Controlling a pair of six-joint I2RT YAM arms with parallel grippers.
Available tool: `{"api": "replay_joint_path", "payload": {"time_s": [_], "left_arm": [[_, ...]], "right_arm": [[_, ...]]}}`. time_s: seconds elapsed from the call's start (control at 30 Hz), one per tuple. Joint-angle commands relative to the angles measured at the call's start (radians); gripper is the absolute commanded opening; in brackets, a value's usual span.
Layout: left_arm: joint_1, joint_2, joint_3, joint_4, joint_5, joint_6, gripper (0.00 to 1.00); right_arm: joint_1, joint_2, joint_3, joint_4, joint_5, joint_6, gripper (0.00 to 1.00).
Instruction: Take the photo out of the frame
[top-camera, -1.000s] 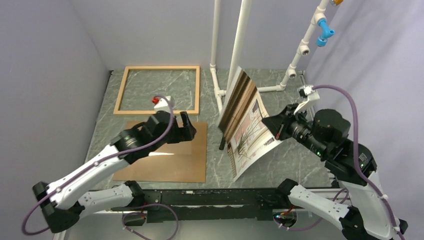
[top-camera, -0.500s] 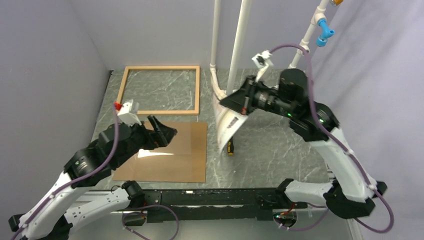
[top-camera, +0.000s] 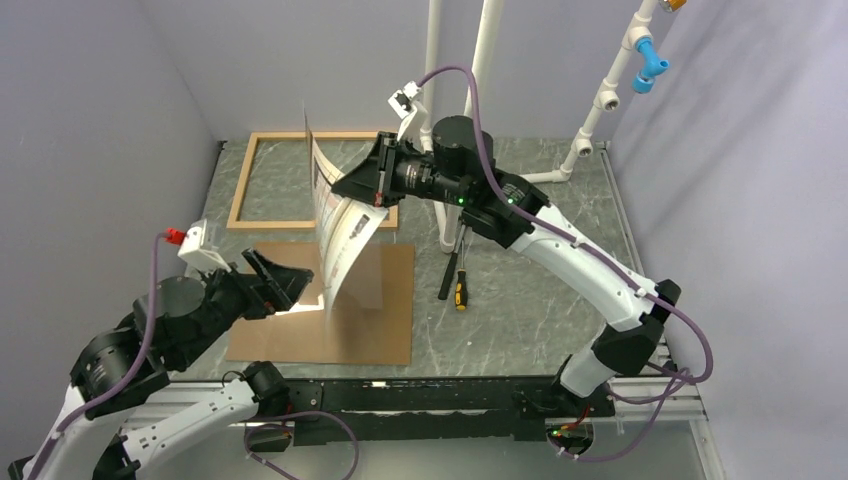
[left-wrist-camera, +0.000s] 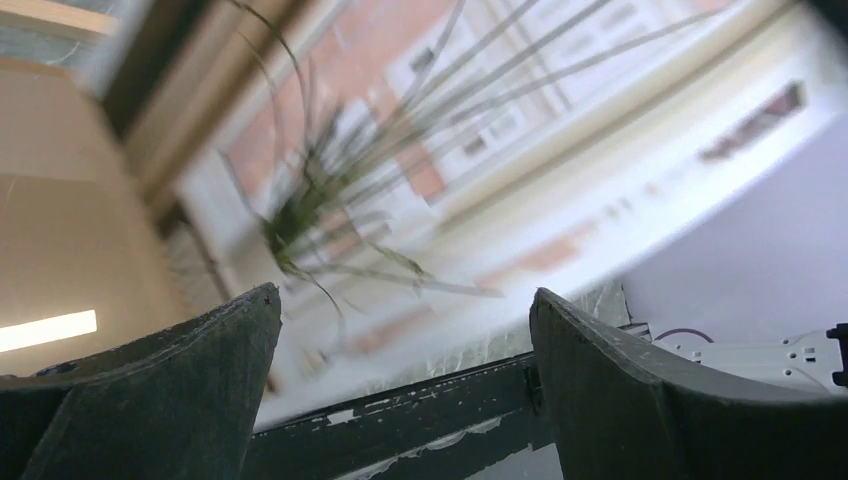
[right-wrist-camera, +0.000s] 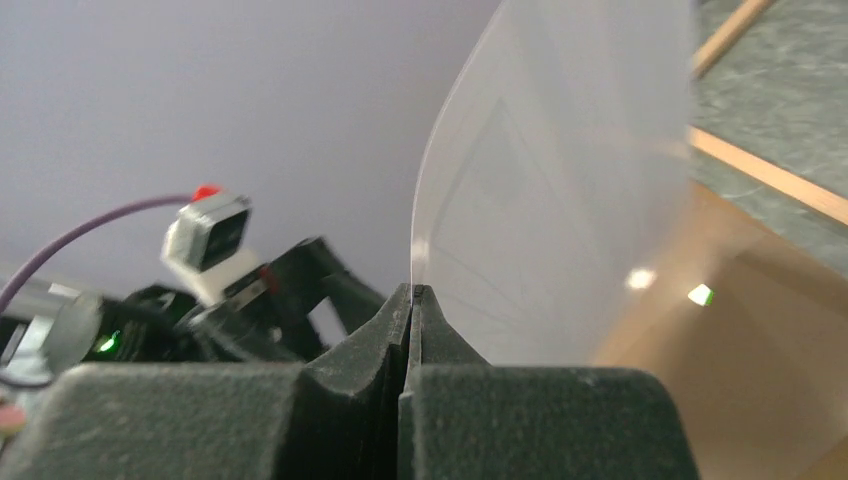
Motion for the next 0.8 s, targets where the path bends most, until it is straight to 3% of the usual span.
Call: {"api": "replay_joint_path", "payload": {"time_s": [0.0, 0.13, 0.3, 0.43, 0.57, 0.7, 0.77], "left_arm": [[0.004, -0.025, 0.033, -0.067, -0.035, -0.018, 0.97], [0.003, 0.013, 0.018, -0.062, 0.000, 0.006, 0.98], [0.004, 0.106, -0.023, -0.048, 0.010, 0.018, 0.98], [0.022, 0.178, -0.098, 0.016, 0.027, 0.023, 0.99], [0.240, 0.260, -0.188, 0.097, 0.236, 0.081, 0.99], [0.423, 0.280, -0.251, 0.148, 0.258, 0.123, 0.99], [0.571, 0.309, -0.273, 0.170, 0.314, 0.156, 0.99]], "right_arm": [[-0.016, -0.104, -0.207, 0.225, 0.214, 0.103, 0.00], [-0.039, -0.231, -0.572, 0.333, 0.373, 0.214, 0.00], [-0.029, -0.330, -0.908, 0.437, 0.649, 0.283, 0.00], [-0.010, -0.307, -1.035, 0.514, 0.759, 0.288, 0.00], [-0.004, -0.259, -1.087, 0.564, 0.732, 0.294, 0.00], [0.040, -0.258, -1.139, 0.572, 0.749, 0.312, 0.00], [0.069, -0.263, -1.163, 0.571, 0.760, 0.329, 0.00]]}}
